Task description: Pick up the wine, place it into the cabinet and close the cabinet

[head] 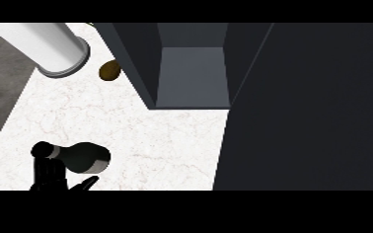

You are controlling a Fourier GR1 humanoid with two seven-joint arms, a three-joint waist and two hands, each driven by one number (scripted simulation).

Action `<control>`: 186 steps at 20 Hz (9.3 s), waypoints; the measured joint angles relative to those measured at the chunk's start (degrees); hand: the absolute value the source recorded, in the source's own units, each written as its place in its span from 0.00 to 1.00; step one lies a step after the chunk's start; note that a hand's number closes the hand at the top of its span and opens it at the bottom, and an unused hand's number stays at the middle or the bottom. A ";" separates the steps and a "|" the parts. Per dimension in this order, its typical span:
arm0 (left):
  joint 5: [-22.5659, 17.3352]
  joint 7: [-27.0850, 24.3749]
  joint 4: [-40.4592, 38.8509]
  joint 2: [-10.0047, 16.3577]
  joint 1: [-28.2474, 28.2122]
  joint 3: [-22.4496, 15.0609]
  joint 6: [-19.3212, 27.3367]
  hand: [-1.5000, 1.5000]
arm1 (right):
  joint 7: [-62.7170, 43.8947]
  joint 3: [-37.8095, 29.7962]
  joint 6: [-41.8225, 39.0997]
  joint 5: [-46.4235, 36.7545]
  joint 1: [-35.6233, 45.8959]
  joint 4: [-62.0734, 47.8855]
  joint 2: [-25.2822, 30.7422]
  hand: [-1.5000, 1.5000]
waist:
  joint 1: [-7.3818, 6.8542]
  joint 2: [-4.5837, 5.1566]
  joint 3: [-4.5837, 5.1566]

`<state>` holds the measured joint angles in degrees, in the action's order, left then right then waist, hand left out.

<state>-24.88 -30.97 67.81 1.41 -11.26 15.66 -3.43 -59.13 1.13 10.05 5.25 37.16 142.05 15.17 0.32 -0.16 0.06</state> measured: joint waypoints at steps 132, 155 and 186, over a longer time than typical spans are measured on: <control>-9.09 -11.72 -51.48 -1.22 67.94 -29.51 29.70 1.00 | 6.05 -5.28 -6.47 6.63 -5.01 -4.27 -2.96 0.00 | 2.68 0.98 -0.01; -5.40 -9.10 -65.93 0.18 76.80 -27.73 37.73 1.00 | 6.01 -3.79 -6.53 7.14 -2.20 -4.80 -3.62 0.00 | 5.05 2.00 0.01; -16.19 -13.22 -61.89 -1.40 61.64 -22.55 20.25 1.00 | 8.01 -1.56 -7.24 8.78 -1.91 -5.37 -6.59 0.00 | 9.37 2.20 0.20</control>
<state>-41.07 -44.19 5.91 0.01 50.37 -6.89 16.82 -51.12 -0.43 2.81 14.03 35.25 136.68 8.58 9.69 2.04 0.26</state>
